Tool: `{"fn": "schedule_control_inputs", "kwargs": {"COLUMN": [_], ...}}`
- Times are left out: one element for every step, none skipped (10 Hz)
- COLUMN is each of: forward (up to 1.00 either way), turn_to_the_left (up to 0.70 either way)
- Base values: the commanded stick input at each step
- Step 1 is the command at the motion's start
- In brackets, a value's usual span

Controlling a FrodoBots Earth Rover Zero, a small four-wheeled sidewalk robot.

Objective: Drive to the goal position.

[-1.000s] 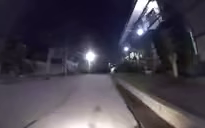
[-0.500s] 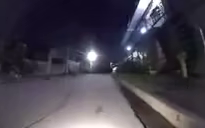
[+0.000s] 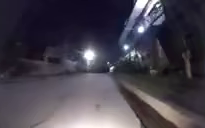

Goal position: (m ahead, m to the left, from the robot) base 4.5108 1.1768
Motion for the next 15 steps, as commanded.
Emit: {"fn": "schedule_control_inputs", "kwargs": {"forward": [0.7, 0.7, 0.7, 0.7, 0.7, 0.7, 0.7, 0.7, 0.7, 0.7, 0.7, 0.7, 0.7, 0.7, 0.7], "turn_to_the_left": [0.0, 0.0, 0.0, 0.0, 0.0, 0.0, 0.0, 0.0, 0.0, 0.0, 0.0, 0.0, 0.0, 0.0, 0.0]}}
